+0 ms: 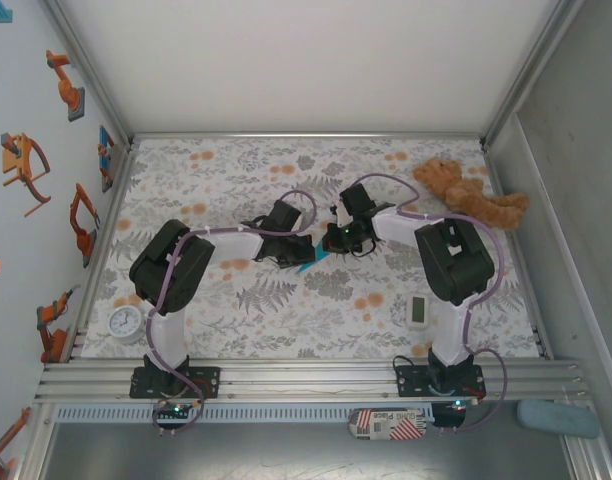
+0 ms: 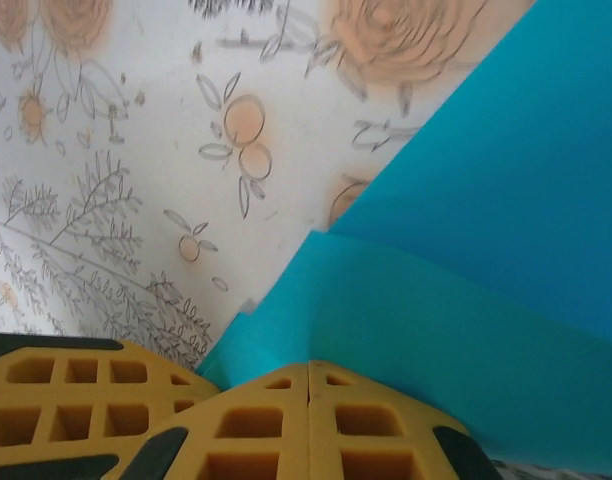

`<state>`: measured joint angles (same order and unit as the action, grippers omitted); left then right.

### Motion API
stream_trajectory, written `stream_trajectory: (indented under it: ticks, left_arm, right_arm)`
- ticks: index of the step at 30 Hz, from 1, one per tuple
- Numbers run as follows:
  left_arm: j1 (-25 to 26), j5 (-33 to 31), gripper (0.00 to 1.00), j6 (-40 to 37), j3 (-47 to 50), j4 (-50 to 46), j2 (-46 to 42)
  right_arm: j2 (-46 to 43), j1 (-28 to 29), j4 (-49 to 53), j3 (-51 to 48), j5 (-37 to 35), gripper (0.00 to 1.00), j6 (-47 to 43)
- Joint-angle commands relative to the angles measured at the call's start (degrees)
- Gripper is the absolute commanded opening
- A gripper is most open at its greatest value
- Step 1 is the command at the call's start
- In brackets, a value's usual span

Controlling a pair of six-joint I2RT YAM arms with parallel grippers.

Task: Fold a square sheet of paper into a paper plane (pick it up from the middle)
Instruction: Fold the wing for the fifth time at the center of the table.

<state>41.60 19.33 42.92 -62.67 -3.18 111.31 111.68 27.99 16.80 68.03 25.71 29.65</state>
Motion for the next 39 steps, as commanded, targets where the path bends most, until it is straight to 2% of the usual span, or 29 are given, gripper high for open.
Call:
stream_trajectory:
  ticks: [1,6,18,31,39]
  left_arm:
    - [-0.12,-0.93,0.0,0.94,1.92,-4.68,1.54]
    - [-0.25,-0.49,0.0,1.2,1.44,-4.63,1.89]
    - [-0.25,-0.42,0.0,1.81,1.33,-4.88,2.3]
    - [-0.28,0.08,0.0,2.5,1.24,-4.64,1.47]
    - [-0.3,2.61,0.03,1.47,-1.38,-1.81,-2.41]
  right_arm:
    - [-1.44,-0.83,4.55,3.65,-5.46,0.05,-2.03]
    - [-0.72,-1.31,5.78,4.73,-9.45,0.05,-2.38]
    - [0.18,-2.83,6.85,5.06,-11.48,0.05,-2.8]
    - [-0.52,-5.61,-0.91,-3.85,-5.53,0.05,-3.1]
    - [-1.13,-6.93,-6.98,-8.58,-0.45,0.05,-4.72]
